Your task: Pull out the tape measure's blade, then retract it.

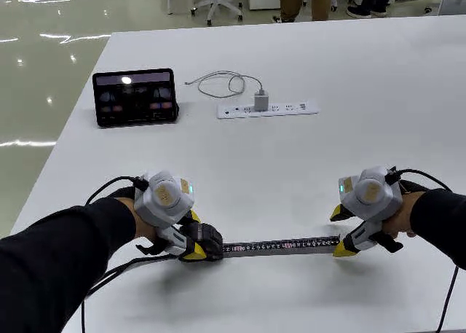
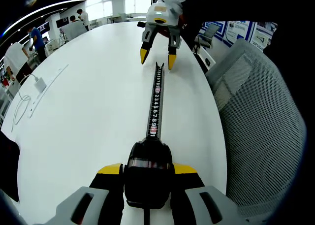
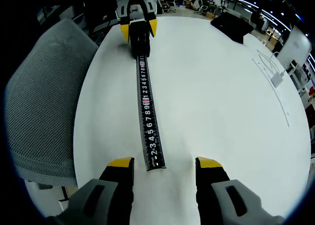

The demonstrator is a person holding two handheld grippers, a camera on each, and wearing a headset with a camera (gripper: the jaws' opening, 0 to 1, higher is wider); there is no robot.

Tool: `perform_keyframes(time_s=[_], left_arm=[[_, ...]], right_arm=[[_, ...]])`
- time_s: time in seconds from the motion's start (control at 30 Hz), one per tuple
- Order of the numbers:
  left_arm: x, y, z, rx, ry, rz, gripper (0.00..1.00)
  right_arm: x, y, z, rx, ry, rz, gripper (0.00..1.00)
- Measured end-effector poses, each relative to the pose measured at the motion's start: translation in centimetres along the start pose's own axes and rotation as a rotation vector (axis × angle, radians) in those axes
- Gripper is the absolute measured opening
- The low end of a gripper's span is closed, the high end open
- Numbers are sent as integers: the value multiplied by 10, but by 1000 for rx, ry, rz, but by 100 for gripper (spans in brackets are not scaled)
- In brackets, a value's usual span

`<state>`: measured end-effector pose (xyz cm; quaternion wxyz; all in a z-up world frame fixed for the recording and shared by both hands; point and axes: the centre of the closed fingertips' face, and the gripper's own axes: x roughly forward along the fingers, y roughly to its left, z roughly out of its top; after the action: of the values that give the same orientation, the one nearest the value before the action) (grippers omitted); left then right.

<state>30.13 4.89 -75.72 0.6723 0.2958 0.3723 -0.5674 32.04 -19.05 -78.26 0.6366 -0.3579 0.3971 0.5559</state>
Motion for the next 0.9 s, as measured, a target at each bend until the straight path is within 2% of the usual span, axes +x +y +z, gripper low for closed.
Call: perform_keyframes(time_s=[0.27, 0.37, 0.5, 0.53, 0.6, 0.67, 0.8, 0.83, 0.9], left_arm=[[0, 1, 1, 21, 17, -8, 33], [0, 0, 0, 11, 21, -3, 34], [-1, 2, -8, -3, 52, 16, 37], [-2, 1, -11, -1, 59, 14, 39], [-2, 1, -18, -36, 86, 17, 51], [-3, 2, -21, -37, 92, 26, 64], [-8, 3, -23, -59, 83, 33, 72], [-9, 4, -23, -65, 81, 40, 74], [-12, 7, -24, -75, 74, 53, 81]], right_arm=[[-2, 10, -13, -7, 28, 19, 57], [-2, 14, -14, -13, 34, 25, 59], [-4, 16, -11, -6, 20, 26, 62], [-5, 16, -9, -3, 13, 23, 63], [-5, 15, -9, 4, 8, 20, 65], [-7, 16, -6, 5, -2, 19, 68], [-9, 14, -2, -3, -16, -7, 76], [-9, 13, -2, 1, -19, -13, 81], [-10, 11, -2, 25, -24, -17, 83]])
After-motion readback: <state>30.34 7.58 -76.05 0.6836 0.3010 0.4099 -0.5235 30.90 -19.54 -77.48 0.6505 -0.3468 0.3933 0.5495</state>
